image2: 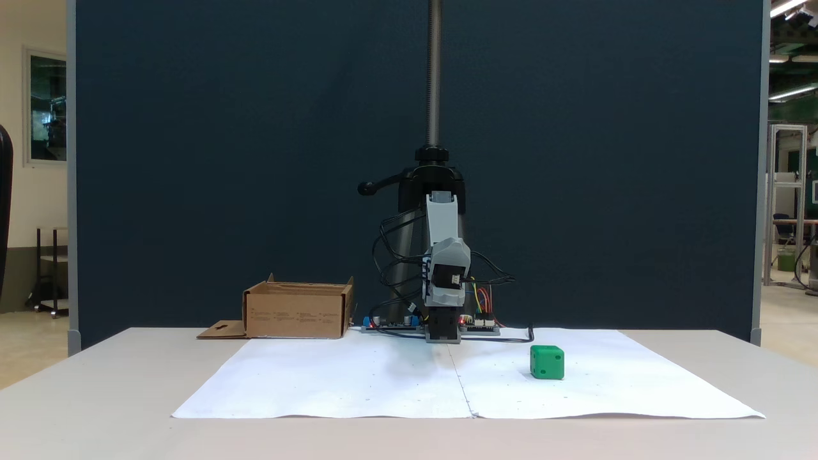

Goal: Grasp a green dice and put it in the bin.

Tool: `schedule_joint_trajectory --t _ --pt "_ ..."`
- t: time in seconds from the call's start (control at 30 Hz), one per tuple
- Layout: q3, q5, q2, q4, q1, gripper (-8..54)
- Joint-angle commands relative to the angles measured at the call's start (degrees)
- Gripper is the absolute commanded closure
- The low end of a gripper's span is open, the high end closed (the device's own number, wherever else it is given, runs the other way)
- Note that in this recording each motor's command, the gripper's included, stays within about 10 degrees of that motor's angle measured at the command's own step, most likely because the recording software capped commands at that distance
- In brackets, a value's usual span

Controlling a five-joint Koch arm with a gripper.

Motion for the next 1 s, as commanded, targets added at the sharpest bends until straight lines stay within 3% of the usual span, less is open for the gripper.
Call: schedule_joint_trajectory --t 0.0,0.7,0.97 --pt "4.13 -2.9 6.24 -7.91 0.26 0.5" --pt "4.13 -2.99 6.33 -8.0 -0.18 1.7" --pt "1.41 -3.16 6.33 -6.06 -1.14 5.8"
